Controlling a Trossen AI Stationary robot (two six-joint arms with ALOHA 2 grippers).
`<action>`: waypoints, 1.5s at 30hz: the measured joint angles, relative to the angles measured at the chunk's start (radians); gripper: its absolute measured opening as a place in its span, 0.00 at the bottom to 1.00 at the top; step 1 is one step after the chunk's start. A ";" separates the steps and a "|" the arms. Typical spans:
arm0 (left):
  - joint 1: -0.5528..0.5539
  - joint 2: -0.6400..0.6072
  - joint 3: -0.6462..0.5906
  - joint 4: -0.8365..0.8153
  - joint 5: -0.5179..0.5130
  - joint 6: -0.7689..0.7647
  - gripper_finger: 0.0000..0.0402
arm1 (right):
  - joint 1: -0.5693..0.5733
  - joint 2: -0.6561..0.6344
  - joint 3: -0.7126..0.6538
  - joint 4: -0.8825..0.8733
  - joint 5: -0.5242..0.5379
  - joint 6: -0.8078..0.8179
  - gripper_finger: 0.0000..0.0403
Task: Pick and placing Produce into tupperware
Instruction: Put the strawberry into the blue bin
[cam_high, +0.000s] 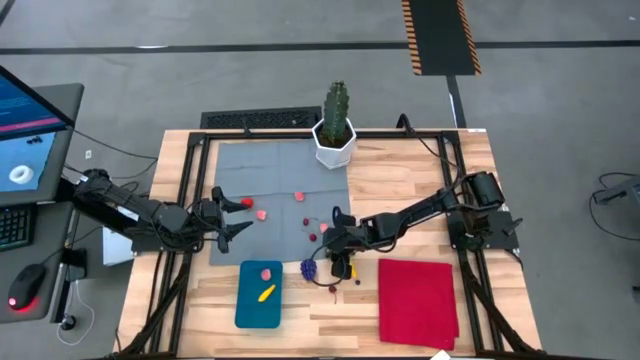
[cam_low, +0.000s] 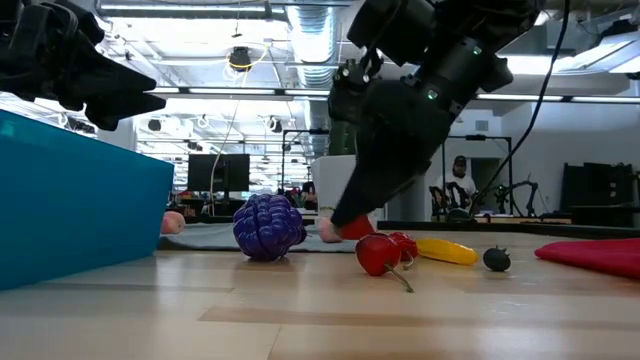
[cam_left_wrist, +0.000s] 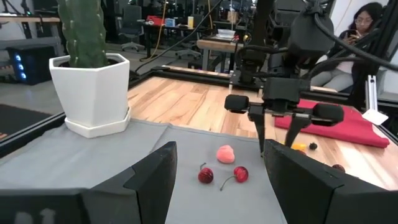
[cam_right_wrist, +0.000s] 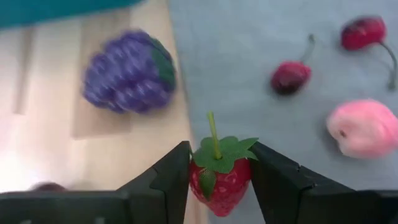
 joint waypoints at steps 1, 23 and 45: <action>0.000 0.000 0.000 0.000 0.000 0.000 0.57 | 0.000 0.000 0.001 0.011 -0.009 0.000 0.44; 0.000 0.000 0.000 -0.008 -0.059 -0.017 0.57 | -0.115 0.000 0.238 0.134 -0.667 0.398 0.42; 0.000 0.000 0.000 -0.033 -0.055 -0.037 0.57 | -0.202 0.000 0.238 0.290 -0.758 0.417 0.40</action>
